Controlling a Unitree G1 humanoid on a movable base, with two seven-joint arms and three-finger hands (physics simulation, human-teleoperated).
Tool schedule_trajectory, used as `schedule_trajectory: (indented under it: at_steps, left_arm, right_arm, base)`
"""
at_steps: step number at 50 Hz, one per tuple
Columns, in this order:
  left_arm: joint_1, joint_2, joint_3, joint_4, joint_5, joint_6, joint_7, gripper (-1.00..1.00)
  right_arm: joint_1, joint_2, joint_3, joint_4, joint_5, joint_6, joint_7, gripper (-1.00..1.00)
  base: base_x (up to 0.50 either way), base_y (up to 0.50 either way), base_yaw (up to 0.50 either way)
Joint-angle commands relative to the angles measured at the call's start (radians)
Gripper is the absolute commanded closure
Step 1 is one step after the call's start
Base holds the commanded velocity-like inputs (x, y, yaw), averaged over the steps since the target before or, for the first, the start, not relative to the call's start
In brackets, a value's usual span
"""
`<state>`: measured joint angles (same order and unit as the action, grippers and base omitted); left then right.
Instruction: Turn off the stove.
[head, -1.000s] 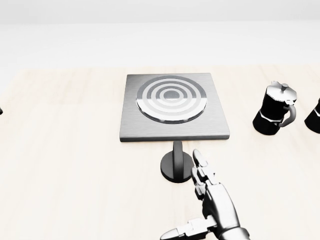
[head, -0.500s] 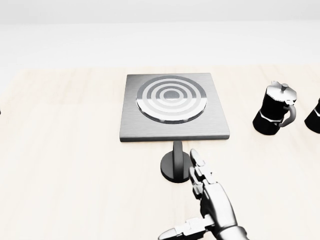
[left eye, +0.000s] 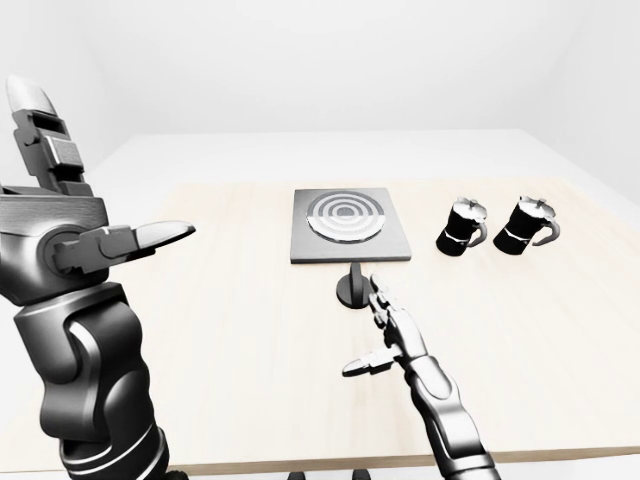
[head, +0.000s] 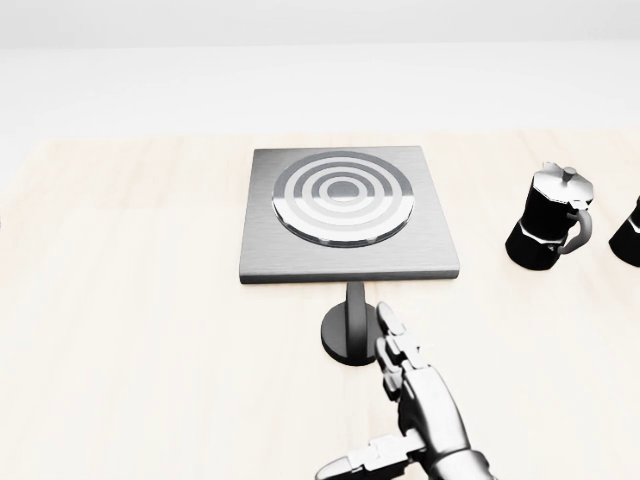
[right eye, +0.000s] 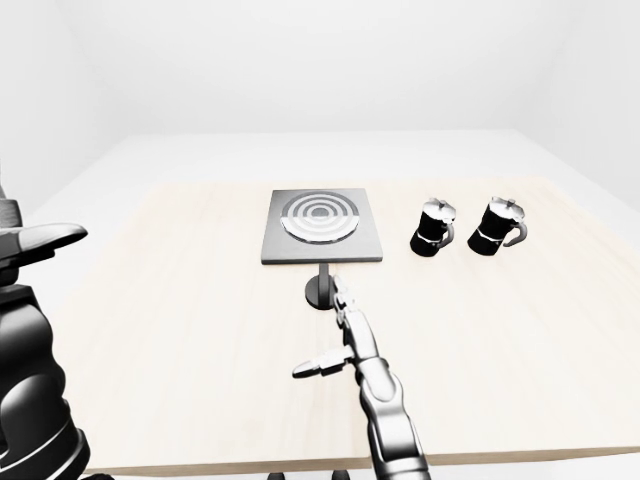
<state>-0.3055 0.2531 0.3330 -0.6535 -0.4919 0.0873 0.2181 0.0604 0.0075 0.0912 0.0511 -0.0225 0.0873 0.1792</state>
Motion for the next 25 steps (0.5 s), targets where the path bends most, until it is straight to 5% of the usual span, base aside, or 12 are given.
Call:
schedule_trajectory:
  at_steps: [1, 25]
  left_arm:
    - [-0.001, 0.001, 0.002, -0.001, -0.002, 0.0, 0.001, -1.0]
    - [0.001, -0.001, 0.0, -0.003, 0.0, 0.0, 0.002, -1.0]
  right_arm:
    - [-0.007, 0.001, -0.001, 0.006, -0.003, 0.0, 0.004, -1.0]
    - [-0.053, -0.005, -0.027, 0.046, -0.006, -0.007, 0.01, -1.0]
  base:
    - [0.0, 0.0, 0.0]
    - [0.0, 0.0, 0.0]
